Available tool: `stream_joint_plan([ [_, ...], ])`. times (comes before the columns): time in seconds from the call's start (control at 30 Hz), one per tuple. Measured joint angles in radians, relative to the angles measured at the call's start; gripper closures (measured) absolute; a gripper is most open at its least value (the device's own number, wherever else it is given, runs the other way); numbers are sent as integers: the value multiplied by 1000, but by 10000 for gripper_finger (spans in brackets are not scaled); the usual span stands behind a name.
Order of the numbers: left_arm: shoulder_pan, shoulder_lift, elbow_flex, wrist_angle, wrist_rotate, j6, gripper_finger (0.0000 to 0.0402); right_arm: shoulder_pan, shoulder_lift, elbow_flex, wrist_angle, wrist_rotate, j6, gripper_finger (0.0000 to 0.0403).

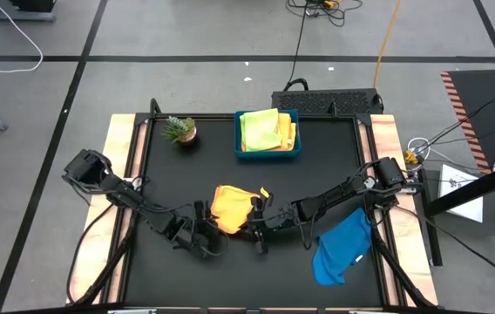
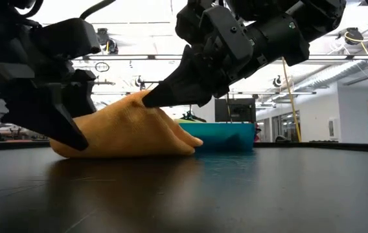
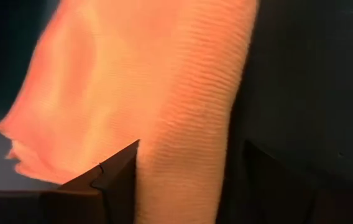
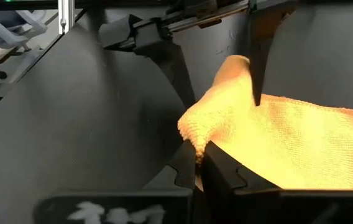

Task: Fold microfiber towels
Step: Stack the orange microfiber cloth on top of the green microfiber cloth into the blue bin

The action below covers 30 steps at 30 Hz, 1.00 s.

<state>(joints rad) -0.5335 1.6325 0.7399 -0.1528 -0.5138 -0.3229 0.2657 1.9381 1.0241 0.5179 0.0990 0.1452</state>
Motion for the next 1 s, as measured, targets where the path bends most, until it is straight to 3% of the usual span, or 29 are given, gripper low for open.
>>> stream_joint_plan([
  [0.17, 0, 0, 0, -6, 15, 10, 180, 0, 0, 0, 0, 0, -11, 399],
  [0.43, 3, 0, 0, -10, 37, 51, 385, -4, 0, 0, 0, 1, -29, 399],
  [0.7, 5, -1, 0, -11, 52, 48, 395, -10, 0, 0, -2, 2, -34, 370],
  [1.0, 21, -12, 1, -9, 24, 39, 394, -7, -67, 0, -89, -15, -5, 265],
])
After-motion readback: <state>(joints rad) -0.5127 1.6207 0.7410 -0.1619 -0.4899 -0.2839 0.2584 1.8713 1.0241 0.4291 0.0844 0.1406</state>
